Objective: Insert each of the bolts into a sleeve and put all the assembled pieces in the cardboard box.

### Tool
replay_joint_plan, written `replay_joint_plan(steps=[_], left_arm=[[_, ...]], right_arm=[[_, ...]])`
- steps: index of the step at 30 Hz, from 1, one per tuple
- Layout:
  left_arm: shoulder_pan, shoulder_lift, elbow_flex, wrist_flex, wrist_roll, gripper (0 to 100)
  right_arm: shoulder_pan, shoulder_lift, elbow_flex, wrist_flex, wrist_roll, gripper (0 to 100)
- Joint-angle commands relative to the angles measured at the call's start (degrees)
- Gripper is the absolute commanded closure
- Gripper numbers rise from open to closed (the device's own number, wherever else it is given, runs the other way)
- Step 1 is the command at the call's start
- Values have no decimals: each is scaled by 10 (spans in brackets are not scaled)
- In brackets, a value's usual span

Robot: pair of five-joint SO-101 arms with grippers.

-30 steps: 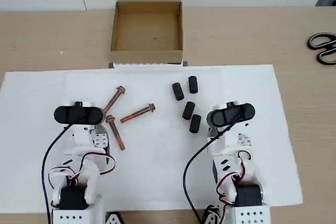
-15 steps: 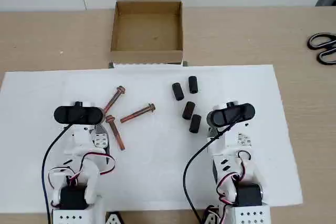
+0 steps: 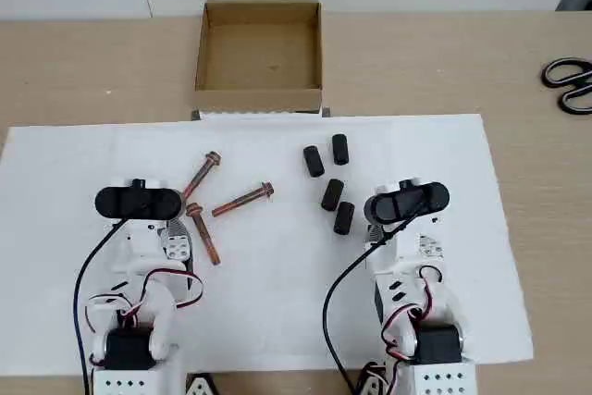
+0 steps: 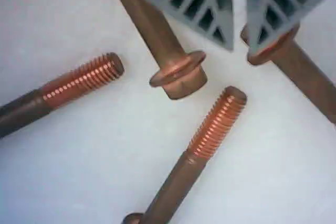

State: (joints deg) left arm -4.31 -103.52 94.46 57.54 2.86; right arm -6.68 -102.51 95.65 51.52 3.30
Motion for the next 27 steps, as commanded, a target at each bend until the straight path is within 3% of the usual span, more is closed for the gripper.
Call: replay_joint_plan(steps=[1, 13, 22, 27], left_arm=[[0, -4, -2, -2, -4, 992], [9, -4, -9, -4, -2, 990], [-6, 23, -238, 12, -12, 989], [-11, 172, -407, 109, -41, 989]], right_arm=[[5, 0, 9, -10, -5, 995], [5, 0, 9, -10, -5, 995], [5, 0, 9, -10, -5, 995], [5, 0, 9, -10, -5, 995]])
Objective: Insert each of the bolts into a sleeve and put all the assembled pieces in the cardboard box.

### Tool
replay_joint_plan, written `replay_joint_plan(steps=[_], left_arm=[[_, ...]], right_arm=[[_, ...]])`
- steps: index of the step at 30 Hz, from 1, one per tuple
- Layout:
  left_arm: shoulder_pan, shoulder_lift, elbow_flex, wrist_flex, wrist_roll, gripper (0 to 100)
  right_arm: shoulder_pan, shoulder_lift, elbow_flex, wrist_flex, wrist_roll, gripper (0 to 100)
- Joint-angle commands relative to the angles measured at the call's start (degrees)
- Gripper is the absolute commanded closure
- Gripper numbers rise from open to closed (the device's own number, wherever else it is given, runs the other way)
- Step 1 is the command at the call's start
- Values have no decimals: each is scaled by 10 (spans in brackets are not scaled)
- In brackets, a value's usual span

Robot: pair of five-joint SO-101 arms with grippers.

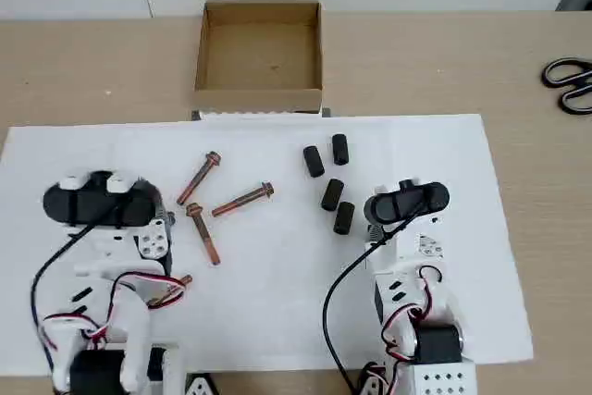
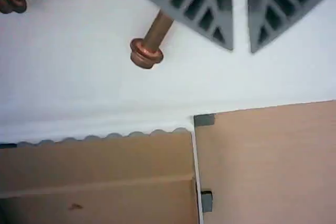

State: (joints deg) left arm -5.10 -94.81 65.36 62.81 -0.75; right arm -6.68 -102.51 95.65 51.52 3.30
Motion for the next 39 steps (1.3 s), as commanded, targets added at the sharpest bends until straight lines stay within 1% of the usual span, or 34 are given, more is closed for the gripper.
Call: replay_joint_plan(steps=[1, 3, 7, 10, 13, 19, 21, 22, 25, 29, 31, 35, 39], left_arm=[[-3, 125, -154, 80, -5, 989], [-3, 203, -227, 121, 10, 989], [-2, 328, -361, 180, 72, 989], [1, 393, -443, 205, 111, 989], [1, 440, -492, 218, 119, 990], [1, 469, -508, 217, 120, 991], [1, 471, -507, 215, 120, 991], [1, 471, -507, 213, 120, 990], [2, 471, -506, 213, 120, 990], [2, 468, -506, 216, 120, 990], [2, 467, -506, 217, 120, 990], [2, 470, -506, 217, 120, 990], [2, 470, -499, 227, 118, 990]], right_arm=[[5, 0, 9, -10, -5, 995], [5, 0, 9, -10, -5, 995], [5, 0, 9, -10, -5, 995], [3, 0, 9, -10, -5, 995], [3, 0, 9, -10, -5, 995], [1, 0, 9, -10, -11, 995], [3, 0, 3, -9, -33, 995], [16, 0, -13, 3, -42, 995], [68, 1, -109, 76, -77, 995], [79, 7, -254, 165, -136, 995], [80, 8, -304, 185, -131, 995], [77, 45, -371, 224, -80, 992], [76, 125, -455, 287, -84, 991]])
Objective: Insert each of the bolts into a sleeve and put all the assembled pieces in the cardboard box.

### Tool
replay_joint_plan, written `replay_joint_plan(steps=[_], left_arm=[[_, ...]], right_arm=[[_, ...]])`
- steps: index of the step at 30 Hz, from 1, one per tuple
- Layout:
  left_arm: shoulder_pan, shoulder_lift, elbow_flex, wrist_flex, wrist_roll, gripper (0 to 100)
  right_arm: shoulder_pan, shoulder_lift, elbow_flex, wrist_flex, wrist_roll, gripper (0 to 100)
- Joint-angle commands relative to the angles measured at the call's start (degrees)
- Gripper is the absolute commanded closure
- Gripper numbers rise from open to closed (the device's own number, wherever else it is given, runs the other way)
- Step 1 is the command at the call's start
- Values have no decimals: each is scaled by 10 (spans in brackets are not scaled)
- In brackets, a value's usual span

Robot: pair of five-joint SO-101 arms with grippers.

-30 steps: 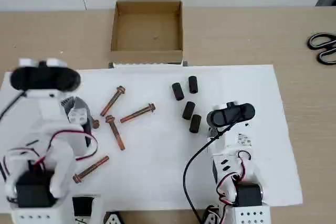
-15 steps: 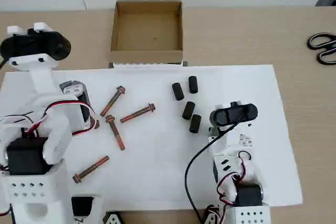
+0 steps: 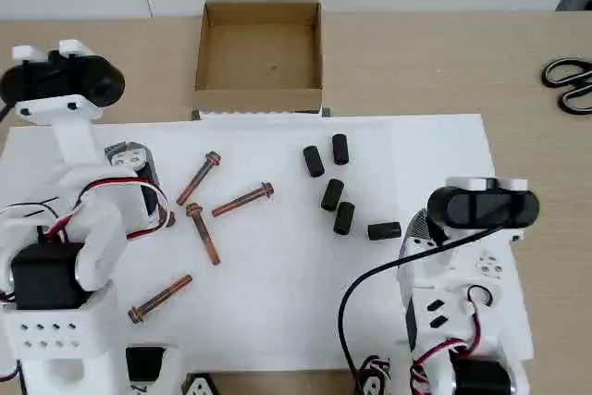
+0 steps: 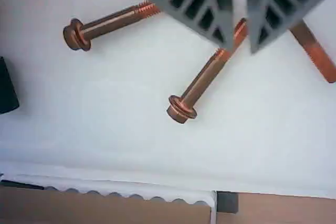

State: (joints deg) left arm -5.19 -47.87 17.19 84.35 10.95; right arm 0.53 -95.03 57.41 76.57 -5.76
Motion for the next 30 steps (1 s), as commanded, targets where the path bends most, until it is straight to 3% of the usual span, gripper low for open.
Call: replay_joint_plan(steps=[1, 4, 8, 15, 26, 30], left_arm=[[3, 1, -8, 25, -1, 989], [22, 2, 33, 48, -9, 989], [27, -3, 86, 62, -77, 989], [27, 2, 109, 59, -233, 989], [27, 2, 161, 1, -211, 989], [27, 0, 192, -18, -204, 989]], right_arm=[[3, 76, -96, 53, 2, 991], [-22, 170, -171, 122, -37, 991], [-64, 306, -267, 179, -68, 991], [-120, 471, -378, 186, -31, 991], [-126, 643, -395, 172, -27, 991], [-129, 704, -470, 174, 61, 991]])
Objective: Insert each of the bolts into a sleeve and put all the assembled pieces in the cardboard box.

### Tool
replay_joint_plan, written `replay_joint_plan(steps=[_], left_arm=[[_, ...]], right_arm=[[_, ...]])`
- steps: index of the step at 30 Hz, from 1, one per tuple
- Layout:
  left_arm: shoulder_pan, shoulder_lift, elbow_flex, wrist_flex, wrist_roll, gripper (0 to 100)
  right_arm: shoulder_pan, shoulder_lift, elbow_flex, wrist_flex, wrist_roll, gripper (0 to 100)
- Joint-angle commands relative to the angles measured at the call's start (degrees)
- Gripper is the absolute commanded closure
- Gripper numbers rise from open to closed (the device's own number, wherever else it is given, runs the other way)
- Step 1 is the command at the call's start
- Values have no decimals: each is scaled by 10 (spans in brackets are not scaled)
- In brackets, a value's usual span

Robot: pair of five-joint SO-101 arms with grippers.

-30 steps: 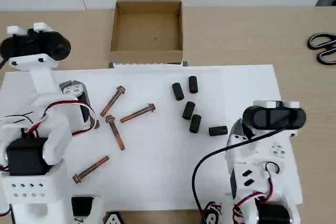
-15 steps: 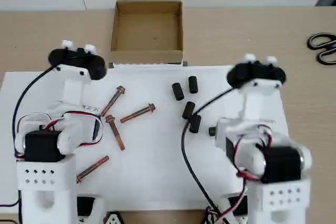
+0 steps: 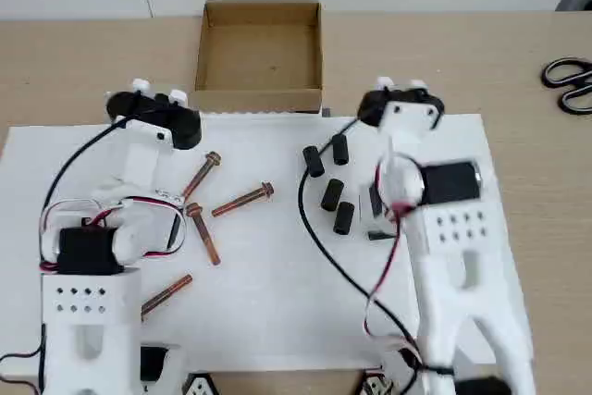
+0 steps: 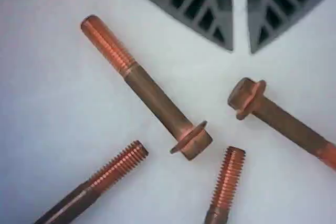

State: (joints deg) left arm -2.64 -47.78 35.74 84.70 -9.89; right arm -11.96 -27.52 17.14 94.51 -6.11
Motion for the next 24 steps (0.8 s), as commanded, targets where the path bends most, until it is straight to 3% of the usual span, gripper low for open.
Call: replay_joint_plan(steps=[1, 4, 9, 24], left_arm=[[2, -3, 12, -25, 4, 989], [2, -3, 21, -40, 4, 989], [4, 0, 34, -69, 4, 989], [4, 1, 70, -94, 3, 989]], right_arm=[[-3, 42, -91, -6, 94, 991], [0, 86, -162, -5, 151, 977], [-2, 183, -261, 4, 122, 908], [-30, 430, -408, 1, 120, 905]])
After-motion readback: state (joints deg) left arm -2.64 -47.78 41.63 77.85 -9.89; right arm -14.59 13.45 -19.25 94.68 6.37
